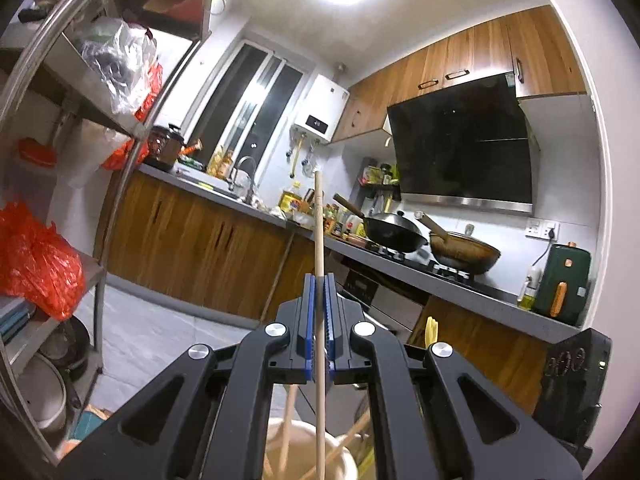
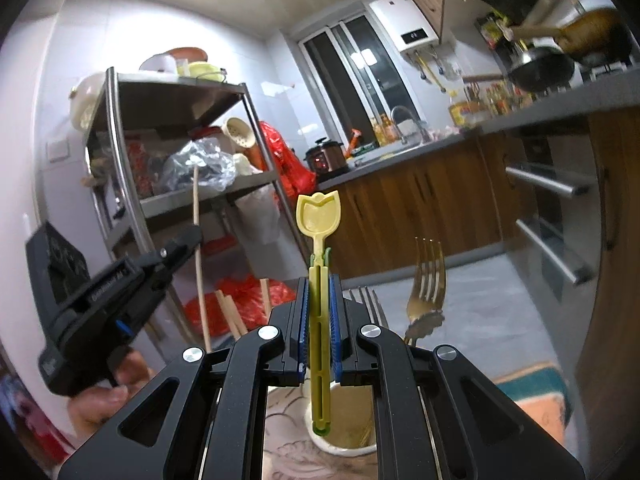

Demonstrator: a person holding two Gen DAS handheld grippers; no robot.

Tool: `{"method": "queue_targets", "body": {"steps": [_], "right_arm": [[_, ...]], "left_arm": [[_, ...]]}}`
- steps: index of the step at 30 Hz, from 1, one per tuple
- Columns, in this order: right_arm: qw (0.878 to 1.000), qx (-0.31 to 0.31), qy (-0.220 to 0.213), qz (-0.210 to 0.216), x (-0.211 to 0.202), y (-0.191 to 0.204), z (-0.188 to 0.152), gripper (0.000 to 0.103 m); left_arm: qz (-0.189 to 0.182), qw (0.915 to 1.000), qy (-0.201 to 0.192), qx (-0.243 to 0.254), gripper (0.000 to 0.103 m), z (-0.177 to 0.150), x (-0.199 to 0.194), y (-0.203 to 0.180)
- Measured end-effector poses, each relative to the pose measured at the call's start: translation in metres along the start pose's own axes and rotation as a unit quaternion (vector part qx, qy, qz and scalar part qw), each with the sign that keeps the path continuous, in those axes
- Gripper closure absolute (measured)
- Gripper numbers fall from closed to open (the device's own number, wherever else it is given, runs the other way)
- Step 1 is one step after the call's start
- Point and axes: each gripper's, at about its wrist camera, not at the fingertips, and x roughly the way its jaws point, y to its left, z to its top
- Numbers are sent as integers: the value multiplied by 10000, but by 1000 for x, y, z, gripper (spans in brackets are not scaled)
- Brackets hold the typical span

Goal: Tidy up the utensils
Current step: 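Lower chopstick into tall pot with left tool while right tool lowers yellow utensil into small pot, then open both tools to release the chopstick and the yellow utensil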

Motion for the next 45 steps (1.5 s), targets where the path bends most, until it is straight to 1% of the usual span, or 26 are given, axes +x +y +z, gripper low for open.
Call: {"method": "queue_targets", "body": {"steps": [2, 6, 9, 10, 14, 20, 26, 28, 32, 34, 36, 41, 43, 45], "right_arm": [[9997, -170, 68, -134, 5, 2, -5, 92], [9986, -347, 203, -343, 10, -3, -17, 92], [9978, -421, 278, -421, 11, -6, -23, 92], [9976, -433, 324, -443, 11, -6, -25, 92], [9967, -414, 496, -493, 11, -8, -34, 92], [9945, -467, 692, -627, 6, -7, -39, 92], [9897, -563, 1037, -806, 14, -9, -45, 92], [9890, -578, 1065, -843, 14, -9, -45, 92], [9890, -585, 1053, -861, 13, -8, -45, 90], [9892, -577, 1043, -850, 13, -8, -45, 82], [9892, -606, 1004, -876, 11, -8, -45, 79], [9901, -629, 921, -849, 4, -6, -43, 78], [9902, -656, 898, -849, -1, -5, -42, 77], [9903, -670, 884, -841, -5, -4, -42, 73]], "left_arm": [[51, 9999, -12, 99, 99, -7, 3, 0], [174, 9994, 162, 264, 99, -26, 8, 1], [264, 9985, 277, 395, 99, -40, 2, 0], [347, 9976, 339, 503, 99, -46, -2, -2], [440, 9945, 555, 776, 99, -59, -11, -6], [495, 9900, 724, 1108, 99, -65, -15, -14], [670, 9856, 1007, 1178, 99, -65, -8, -16], [716, 9841, 1077, 1215, 99, -65, -8, -16], [741, 9837, 1140, 1175, 98, -64, -9, -13], [738, 9837, 1161, 1159, 98, -63, -11, -11], [748, 9837, 1166, 1147, 97, -62, -12, -10], [781, 9831, 1190, 1153, 97, -60, -17, -8], [789, 9831, 1186, 1153, 95, -59, -18, -8], [807, 9831, 1173, 1151, 77, -59, -20, -8]]}}
